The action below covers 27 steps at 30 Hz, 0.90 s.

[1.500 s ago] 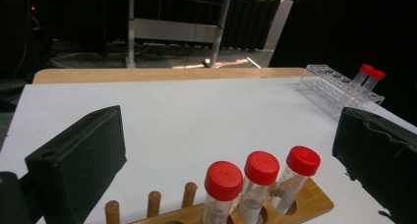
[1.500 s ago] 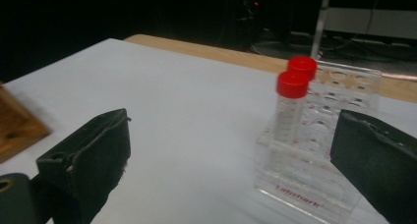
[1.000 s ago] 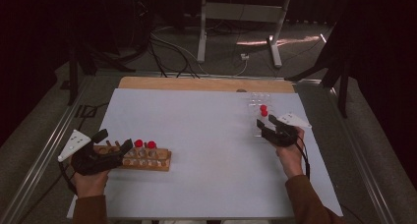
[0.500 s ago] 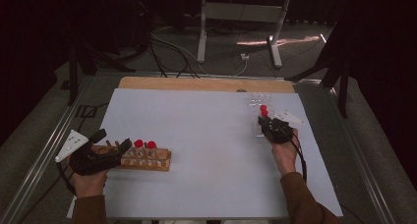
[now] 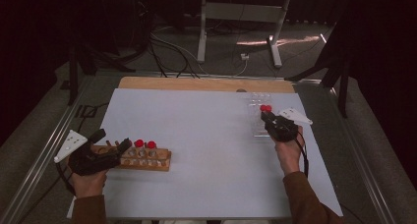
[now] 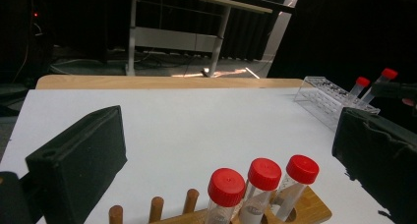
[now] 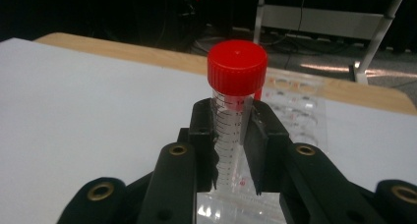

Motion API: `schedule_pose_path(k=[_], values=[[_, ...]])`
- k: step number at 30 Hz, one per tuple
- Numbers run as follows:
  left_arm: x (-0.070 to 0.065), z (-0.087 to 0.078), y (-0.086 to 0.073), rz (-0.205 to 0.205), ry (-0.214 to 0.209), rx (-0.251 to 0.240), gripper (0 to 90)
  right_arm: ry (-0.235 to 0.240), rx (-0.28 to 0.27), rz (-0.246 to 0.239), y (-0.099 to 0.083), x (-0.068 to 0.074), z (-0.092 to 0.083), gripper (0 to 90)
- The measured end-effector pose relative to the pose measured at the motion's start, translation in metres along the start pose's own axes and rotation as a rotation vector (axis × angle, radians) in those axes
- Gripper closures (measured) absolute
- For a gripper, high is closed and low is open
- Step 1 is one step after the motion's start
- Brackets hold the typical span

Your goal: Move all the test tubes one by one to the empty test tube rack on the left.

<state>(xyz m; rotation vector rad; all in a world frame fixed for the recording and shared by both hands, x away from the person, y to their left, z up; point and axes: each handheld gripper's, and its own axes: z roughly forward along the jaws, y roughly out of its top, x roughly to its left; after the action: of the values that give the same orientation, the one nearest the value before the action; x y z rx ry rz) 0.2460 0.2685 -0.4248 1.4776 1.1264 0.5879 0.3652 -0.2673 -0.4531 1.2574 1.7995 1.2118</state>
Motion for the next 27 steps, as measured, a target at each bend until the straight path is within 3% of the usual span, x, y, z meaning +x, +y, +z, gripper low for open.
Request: schedule_pose_path(k=[8,13,27], values=[[0.001,-0.001,0.0,-0.005,-0.001,-0.003,0.6,0.028,-0.033,-0.02,0.011,0.001,-0.013,74.4],[0.0,-0.001,0.0,-0.009,-0.003,-0.006,0.6,0.053,-0.044,-0.007,0.014,-0.001,-0.022,74.4],[-0.001,-0.002,0.001,-0.017,-0.011,-0.014,0.6,0.099,-0.061,-0.021,0.006,0.001,-0.039,74.5]])
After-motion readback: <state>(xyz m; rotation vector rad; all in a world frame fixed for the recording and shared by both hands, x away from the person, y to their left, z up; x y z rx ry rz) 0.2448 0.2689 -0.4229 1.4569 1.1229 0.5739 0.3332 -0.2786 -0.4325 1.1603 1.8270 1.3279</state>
